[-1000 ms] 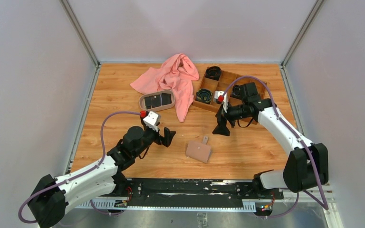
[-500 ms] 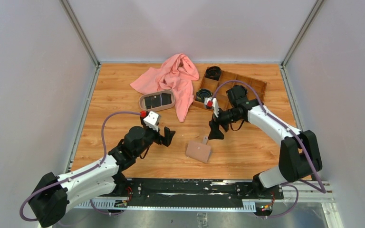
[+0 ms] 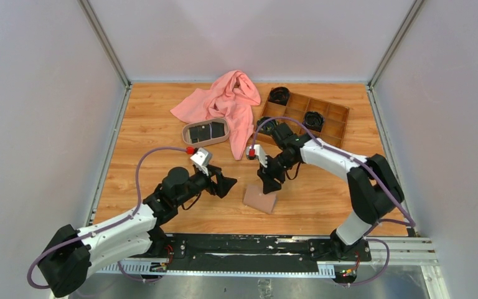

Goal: Put the credit cards into the card holder
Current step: Close the card holder at the center of the board.

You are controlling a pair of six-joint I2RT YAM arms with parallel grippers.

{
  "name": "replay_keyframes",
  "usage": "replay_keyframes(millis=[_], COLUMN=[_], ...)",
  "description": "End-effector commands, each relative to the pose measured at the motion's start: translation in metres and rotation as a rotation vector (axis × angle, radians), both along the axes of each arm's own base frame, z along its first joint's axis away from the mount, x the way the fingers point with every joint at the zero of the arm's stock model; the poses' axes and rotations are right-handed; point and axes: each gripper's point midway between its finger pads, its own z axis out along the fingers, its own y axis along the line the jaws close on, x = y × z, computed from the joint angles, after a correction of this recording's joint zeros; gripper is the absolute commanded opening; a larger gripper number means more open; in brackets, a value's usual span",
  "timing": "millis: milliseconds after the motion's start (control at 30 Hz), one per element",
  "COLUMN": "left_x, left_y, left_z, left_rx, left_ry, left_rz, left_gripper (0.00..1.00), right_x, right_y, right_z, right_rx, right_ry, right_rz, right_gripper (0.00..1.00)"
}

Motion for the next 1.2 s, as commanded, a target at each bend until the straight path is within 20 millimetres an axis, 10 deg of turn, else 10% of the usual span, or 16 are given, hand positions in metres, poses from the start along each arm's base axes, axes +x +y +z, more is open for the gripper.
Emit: replay_keyframes(millis=[0,233,600,967,1167], left_x=[-0.014,-0.01,-0.015,-0.018,-0.021], left_y=[-0.018,-0.055,-0.107,-0.11,-0.108], left_z=[-0.006,-0.022,-0.046,-0.094,-0.114], left_rx=[-0.104,-0.081,-0.165,-0.11,-0.087], left_ry=[0.116,0.222,0.351,0.493,0.556], left_rz=[-0.077,-0.161,-0.297,-0.276,-0.256], left_gripper=[0.78,0.52,0.24,0.07,0.05], right_x=[0.0,-0.002,-0.005,-0.008,-0.007], right_y=[-0.012,-0.019,-0.016,-0.012,-0.009], right_z=[-0.027,-0.047,-0.038,-0.029,0.008], right_rx=[-0.166,-0.266,-0.25,-0.202,-0.043], right_ry=[0.015,0.024,0.07,0.107,0.137], right_rz=[0.013,0.022,0.027,0.04,0.036], right_gripper=[0.46,0.32,0.38,0.38,0.41])
